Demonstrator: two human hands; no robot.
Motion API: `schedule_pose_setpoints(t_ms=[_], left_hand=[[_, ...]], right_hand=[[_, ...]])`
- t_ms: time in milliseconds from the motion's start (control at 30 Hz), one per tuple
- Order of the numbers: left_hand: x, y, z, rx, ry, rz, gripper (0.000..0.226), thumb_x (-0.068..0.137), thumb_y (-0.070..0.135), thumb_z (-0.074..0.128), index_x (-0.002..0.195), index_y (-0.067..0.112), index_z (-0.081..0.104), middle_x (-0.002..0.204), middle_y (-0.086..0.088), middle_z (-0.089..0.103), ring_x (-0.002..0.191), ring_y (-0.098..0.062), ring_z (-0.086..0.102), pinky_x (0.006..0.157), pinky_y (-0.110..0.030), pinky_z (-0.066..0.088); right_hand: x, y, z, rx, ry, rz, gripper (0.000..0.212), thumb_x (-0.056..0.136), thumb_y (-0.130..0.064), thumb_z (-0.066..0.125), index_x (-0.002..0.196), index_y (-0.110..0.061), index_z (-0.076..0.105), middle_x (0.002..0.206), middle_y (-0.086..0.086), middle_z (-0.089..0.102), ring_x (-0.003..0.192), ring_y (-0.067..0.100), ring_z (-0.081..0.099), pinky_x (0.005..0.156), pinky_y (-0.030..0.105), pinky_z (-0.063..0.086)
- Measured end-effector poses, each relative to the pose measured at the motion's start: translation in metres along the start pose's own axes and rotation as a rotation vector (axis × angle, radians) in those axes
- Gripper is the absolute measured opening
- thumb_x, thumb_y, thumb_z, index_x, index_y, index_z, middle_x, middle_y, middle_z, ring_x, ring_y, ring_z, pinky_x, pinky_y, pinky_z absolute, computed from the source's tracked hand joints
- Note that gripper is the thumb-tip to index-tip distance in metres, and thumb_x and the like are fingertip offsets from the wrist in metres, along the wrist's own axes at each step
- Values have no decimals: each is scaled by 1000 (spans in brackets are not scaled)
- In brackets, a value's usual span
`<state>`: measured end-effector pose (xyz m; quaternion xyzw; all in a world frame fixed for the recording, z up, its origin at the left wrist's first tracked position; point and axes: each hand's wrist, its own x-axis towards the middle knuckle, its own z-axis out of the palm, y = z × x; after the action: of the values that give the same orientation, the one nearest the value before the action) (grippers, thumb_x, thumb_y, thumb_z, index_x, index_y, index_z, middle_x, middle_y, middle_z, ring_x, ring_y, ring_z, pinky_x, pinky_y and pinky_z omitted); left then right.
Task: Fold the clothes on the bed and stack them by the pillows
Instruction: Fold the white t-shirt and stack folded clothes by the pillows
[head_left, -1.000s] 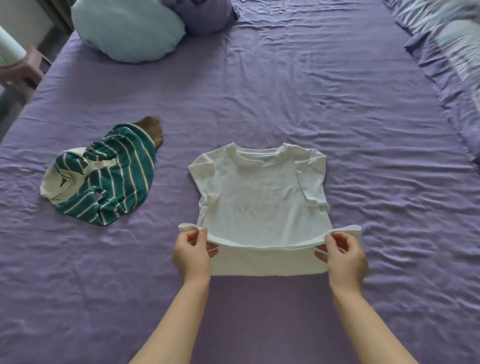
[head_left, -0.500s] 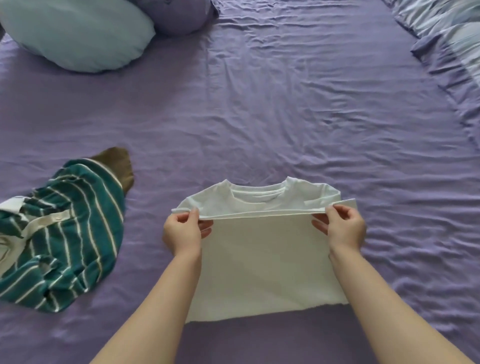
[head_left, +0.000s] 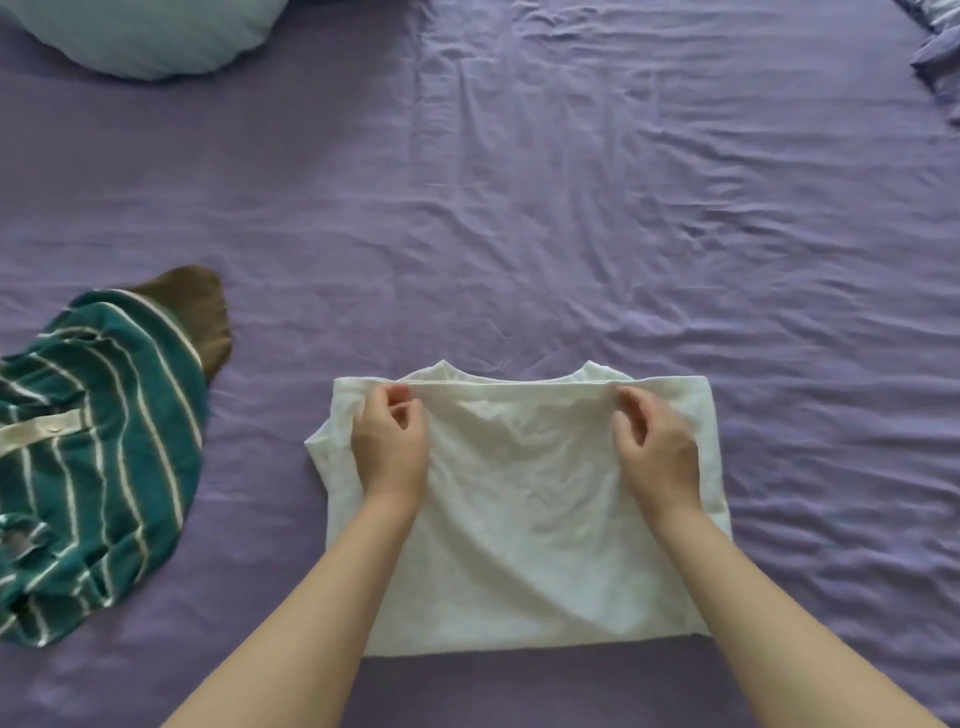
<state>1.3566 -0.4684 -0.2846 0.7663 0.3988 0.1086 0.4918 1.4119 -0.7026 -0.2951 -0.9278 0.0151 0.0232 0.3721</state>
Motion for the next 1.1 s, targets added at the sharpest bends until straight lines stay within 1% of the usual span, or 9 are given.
schedule_pose_setpoints(t_ms=[100,200,267,333,467,667,800,900,1100], left_hand=[[-28,-10,19,455,-157,421,48,85,31,65,130,18,53,142,-11,43,133,-31,37,111,-38,23],[-38,-24,43,889,-321,434,80,84,73,30,144,42,-14,154,0,-28,142,-25,-26,112,-50,-20],[-35,-30,53,1000,-335,381,79,81,78,15,133,42,-32,145,1,-42,137,-25,-38,108,-54,-25],[-32,-30,57,1045,-347,339,78,79,79,10,131,41,-36,143,1,-44,137,-26,-37,108,-55,-25],[-48,-19,63,1030,-315,277,75,89,67,20,140,36,-26,144,0,-41,140,-26,-30,111,-53,-20],[-132,12,101,931,-398,728,57,89,49,38,142,27,42,154,-12,28,142,-38,19,111,-64,14],[-137,-6,97,1026,-428,343,62,94,56,27,149,42,2,159,4,-15,144,-26,-22,110,-57,-19],[-128,-16,77,1118,-485,382,64,95,59,19,142,42,-21,155,6,-27,143,-22,-25,110,-57,-18],[-123,18,67,817,-524,297,54,97,49,36,148,33,25,160,3,9,147,-19,2,118,-47,0]], right_hand=[[-9,17,6,-422,-194,-314,51,92,-38,41,138,-15,46,148,11,37,138,27,32,114,46,15],[-2,29,8,-609,-339,-367,65,88,-56,13,146,-26,13,155,5,6,143,18,3,114,43,-12],[5,37,6,-652,-401,-403,67,83,-64,-1,142,-33,-6,151,-2,-14,139,12,-17,109,38,-25],[7,41,-6,-662,-431,-442,68,86,-64,-1,146,-31,3,155,1,-4,141,17,-14,113,43,-18],[-21,57,-42,-409,-139,-225,55,92,-31,52,142,-10,38,150,21,28,138,41,27,109,55,24],[-52,70,-61,-236,-125,-17,68,85,-19,67,143,-5,34,146,15,39,128,35,41,105,40,30],[-57,67,-62,-194,-154,50,68,89,-22,63,146,-9,27,148,11,36,127,33,40,103,30,27],[-59,57,-57,-149,-161,215,74,89,-28,60,149,-14,18,144,13,37,123,32,45,88,38,42],[-47,21,-70,12,-201,307,40,80,-25,62,117,-19,50,106,5,64,98,29,58,78,41,47]])
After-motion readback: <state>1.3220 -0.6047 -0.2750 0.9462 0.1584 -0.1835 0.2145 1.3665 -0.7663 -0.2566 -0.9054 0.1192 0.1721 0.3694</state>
